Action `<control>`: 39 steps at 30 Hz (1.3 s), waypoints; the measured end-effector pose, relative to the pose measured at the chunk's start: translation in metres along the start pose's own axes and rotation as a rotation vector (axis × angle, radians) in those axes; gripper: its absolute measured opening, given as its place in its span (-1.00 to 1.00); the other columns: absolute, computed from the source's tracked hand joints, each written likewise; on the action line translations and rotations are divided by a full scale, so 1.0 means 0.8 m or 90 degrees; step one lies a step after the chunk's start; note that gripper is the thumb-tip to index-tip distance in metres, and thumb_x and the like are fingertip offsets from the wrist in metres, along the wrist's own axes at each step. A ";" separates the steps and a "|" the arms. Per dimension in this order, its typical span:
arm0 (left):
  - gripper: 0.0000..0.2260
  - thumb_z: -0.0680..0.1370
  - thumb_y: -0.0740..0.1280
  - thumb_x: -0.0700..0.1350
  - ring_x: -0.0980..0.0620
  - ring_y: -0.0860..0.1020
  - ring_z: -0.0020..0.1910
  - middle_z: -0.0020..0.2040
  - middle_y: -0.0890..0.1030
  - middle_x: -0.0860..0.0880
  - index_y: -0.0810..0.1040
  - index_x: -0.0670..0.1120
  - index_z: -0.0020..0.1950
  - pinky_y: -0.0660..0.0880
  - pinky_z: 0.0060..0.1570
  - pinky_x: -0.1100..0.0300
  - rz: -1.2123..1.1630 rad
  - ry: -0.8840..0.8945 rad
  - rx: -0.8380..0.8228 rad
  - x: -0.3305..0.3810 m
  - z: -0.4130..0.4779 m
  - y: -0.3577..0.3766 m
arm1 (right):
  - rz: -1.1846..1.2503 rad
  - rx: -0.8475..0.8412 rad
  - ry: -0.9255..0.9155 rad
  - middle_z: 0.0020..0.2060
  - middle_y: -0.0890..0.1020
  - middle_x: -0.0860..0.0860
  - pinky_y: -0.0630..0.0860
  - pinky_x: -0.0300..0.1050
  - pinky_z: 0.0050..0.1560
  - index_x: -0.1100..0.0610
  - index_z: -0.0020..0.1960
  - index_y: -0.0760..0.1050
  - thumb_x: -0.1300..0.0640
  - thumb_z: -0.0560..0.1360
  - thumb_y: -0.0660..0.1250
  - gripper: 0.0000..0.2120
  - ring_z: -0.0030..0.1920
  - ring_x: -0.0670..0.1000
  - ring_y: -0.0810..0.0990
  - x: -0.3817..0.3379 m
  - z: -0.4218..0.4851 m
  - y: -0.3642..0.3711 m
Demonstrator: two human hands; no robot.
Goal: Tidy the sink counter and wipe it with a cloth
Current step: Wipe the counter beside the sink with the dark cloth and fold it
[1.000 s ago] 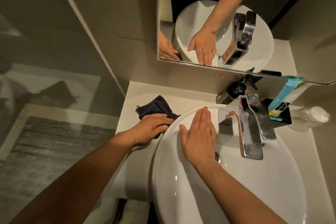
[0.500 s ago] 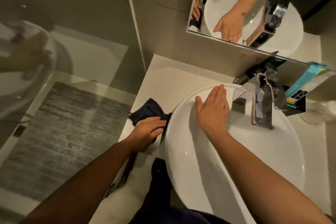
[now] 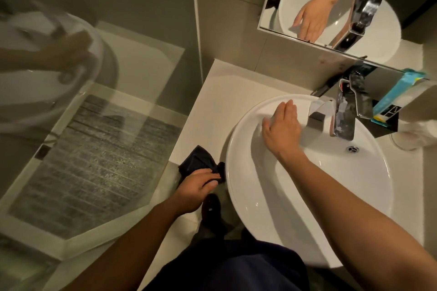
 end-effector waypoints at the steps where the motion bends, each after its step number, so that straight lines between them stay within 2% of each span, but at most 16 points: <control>1: -0.68 0.67 0.22 0.00 0.19 0.45 0.33 0.33 0.59 0.01 0.59 -0.02 0.37 0.35 0.38 0.21 -0.029 -0.008 -0.013 0.003 -0.006 0.002 | 0.010 -0.002 -0.029 0.63 0.05 0.22 0.08 0.17 0.59 0.28 0.61 0.06 -0.04 0.66 0.10 -0.37 0.63 0.21 0.01 -0.006 -0.016 0.002; 3: -0.74 0.69 0.22 -0.04 0.16 0.59 0.07 0.10 0.68 -0.04 0.64 -0.08 0.26 0.52 0.13 0.21 -0.166 -0.071 -0.034 0.004 -0.020 0.003 | 0.030 -0.015 -0.083 0.60 0.17 0.23 0.18 0.19 0.55 0.26 0.57 0.19 -0.01 0.66 0.13 -0.43 0.60 0.22 0.12 -0.016 -0.059 0.010; 5: -0.73 0.70 0.22 -0.06 -0.05 0.60 -0.07 -0.04 0.67 -0.16 0.63 -0.21 0.17 0.54 -0.05 0.06 -0.323 -0.140 -0.017 0.000 -0.034 0.001 | 0.078 -0.048 -0.117 0.57 0.26 0.20 0.18 0.12 0.54 0.22 0.54 0.29 -0.01 0.68 0.12 -0.49 0.58 0.19 0.20 -0.021 -0.111 0.019; 8: -0.74 0.69 0.21 -0.11 -0.15 0.65 0.01 0.02 0.71 -0.20 0.64 -0.21 0.17 0.55 0.05 0.01 -0.543 -0.202 0.038 0.002 -0.060 -0.009 | 0.188 -0.140 -0.110 0.55 0.34 0.08 0.10 -0.07 0.53 0.11 0.53 0.36 -0.04 0.70 0.12 -0.55 0.56 0.09 0.27 -0.022 -0.182 0.027; 11: -0.75 0.67 0.23 -0.12 -0.11 0.70 0.05 0.10 0.71 -0.24 0.62 -0.21 0.20 0.58 0.13 0.00 -0.729 -0.235 0.061 0.018 -0.092 -0.014 | 0.305 -0.197 -0.058 0.44 0.50 -0.06 0.31 -0.18 0.41 0.01 0.47 0.44 -0.06 0.68 0.16 -0.60 0.42 -0.04 0.45 -0.019 -0.232 0.014; 14: -0.69 0.65 0.25 -0.08 -0.19 0.64 0.17 0.24 0.63 -0.31 0.60 -0.22 0.28 0.45 0.31 -0.14 -0.851 -0.207 0.034 0.049 -0.116 -0.013 | 0.397 -0.240 -0.024 0.38 0.53 -0.17 0.41 -0.14 0.39 -0.09 0.46 0.44 -0.10 0.65 0.21 -0.61 0.34 -0.12 0.50 -0.020 -0.261 0.001; 16: -0.68 0.65 0.23 -0.07 -0.22 0.62 0.22 0.29 0.61 -0.30 0.60 -0.19 0.30 0.48 0.29 -0.14 -0.896 -0.190 0.003 0.077 -0.128 -0.007 | 0.492 -0.288 -0.013 0.36 0.55 -0.21 0.42 -0.08 0.42 -0.11 0.43 0.46 -0.15 0.62 0.26 -0.59 0.33 -0.16 0.51 -0.024 -0.274 -0.009; 18: -0.68 0.66 0.23 -0.06 -0.22 0.60 0.28 0.32 0.59 -0.28 0.62 -0.18 0.30 0.53 0.27 -0.11 -0.927 -0.165 -0.037 0.111 -0.137 0.002 | 0.617 -0.353 -0.015 0.17 0.65 -0.16 0.47 -0.08 0.32 0.00 0.23 0.61 -0.16 0.61 0.25 -0.67 0.19 -0.15 0.59 -0.030 -0.287 -0.024; 20: -0.66 0.67 0.21 -0.06 -0.22 0.57 0.32 0.36 0.57 -0.28 0.60 -0.19 0.33 0.54 0.29 -0.10 -0.930 -0.138 -0.078 0.148 -0.146 0.015 | 0.707 -0.403 -0.029 -0.05 0.70 -0.01 0.55 -0.07 0.16 0.10 -0.02 0.67 -0.06 0.65 0.23 -0.68 0.03 -0.05 0.64 -0.031 -0.304 -0.047; 21: -0.64 0.67 0.19 -0.05 -0.22 0.57 0.33 0.37 0.55 -0.29 0.58 -0.20 0.35 0.53 0.31 -0.09 -0.926 -0.130 -0.096 0.164 -0.149 0.023 | 0.736 -0.413 -0.034 -0.08 0.72 0.03 0.57 -0.09 0.10 0.10 -0.06 0.69 0.00 0.65 0.25 -0.71 0.01 0.00 0.67 -0.027 -0.313 -0.061; 23: -0.59 0.68 0.20 0.00 -0.24 0.52 0.38 0.42 0.50 -0.31 0.52 -0.24 0.41 0.49 0.36 -0.12 -0.917 -0.128 -0.137 0.190 -0.154 0.045 | 0.776 -0.377 -0.045 -0.01 0.74 0.09 0.59 -0.09 0.11 0.12 0.04 0.71 0.10 0.61 0.32 -0.80 0.07 0.07 0.70 -0.009 -0.327 -0.083; 26: -0.40 0.60 0.36 0.09 -0.26 0.39 0.49 0.51 0.38 -0.31 0.37 -0.24 0.52 0.37 0.45 -0.15 -0.942 -0.132 -0.199 0.215 -0.162 0.083 | 0.769 -0.243 -0.047 0.09 0.74 0.04 0.61 -0.03 0.20 0.12 0.21 0.65 0.14 0.60 0.35 -0.78 0.16 0.04 0.69 0.034 -0.343 -0.108; 30: -0.31 0.50 0.49 0.12 -0.27 0.44 0.45 0.48 0.43 -0.31 0.42 -0.25 0.49 0.39 0.43 -0.15 -1.029 -0.168 -0.215 0.224 -0.173 0.146 | 0.718 -0.110 -0.035 -0.06 0.75 -0.07 0.62 -0.20 0.00 0.07 0.09 0.64 0.13 0.60 0.36 -0.88 0.03 -0.10 0.71 0.089 -0.371 -0.135; 33: -0.34 0.48 0.52 0.05 -0.26 0.54 0.36 0.40 0.54 -0.26 0.43 -0.20 0.49 0.47 0.34 -0.17 -0.989 -0.235 -0.168 0.211 -0.182 0.199 | 0.678 -0.061 -0.035 -0.08 0.71 -0.05 0.61 -0.22 -0.06 0.10 0.07 0.60 0.11 0.61 0.35 -0.90 0.00 -0.09 0.69 0.119 -0.396 -0.147; 35: -0.39 0.47 0.50 0.01 -0.19 0.61 0.23 0.30 0.62 -0.23 0.48 -0.20 0.45 0.55 0.21 -0.07 -0.924 -0.273 -0.141 0.203 -0.191 0.225 | 0.660 -0.062 -0.050 -0.05 0.69 -0.03 0.62 -0.20 -0.06 0.11 0.09 0.57 0.11 0.61 0.35 -0.89 0.00 -0.10 0.68 0.128 -0.412 -0.150; 39: -0.65 0.47 0.47 -0.10 -0.19 0.63 0.13 0.21 0.64 -0.25 0.67 -0.23 0.20 0.54 0.21 -0.08 -0.901 -0.259 -0.141 0.206 -0.198 0.250 | 0.628 -0.070 -0.057 0.00 0.66 0.00 0.65 -0.15 0.00 0.11 0.12 0.54 0.08 0.62 0.33 -0.86 0.00 -0.11 0.67 0.145 -0.427 -0.153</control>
Point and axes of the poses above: each hand's wrist, its own z-axis towards the middle knuckle, its own y-axis out of the palm, x = y × z, the point moved 10 cm from there along z, towards the middle knuckle
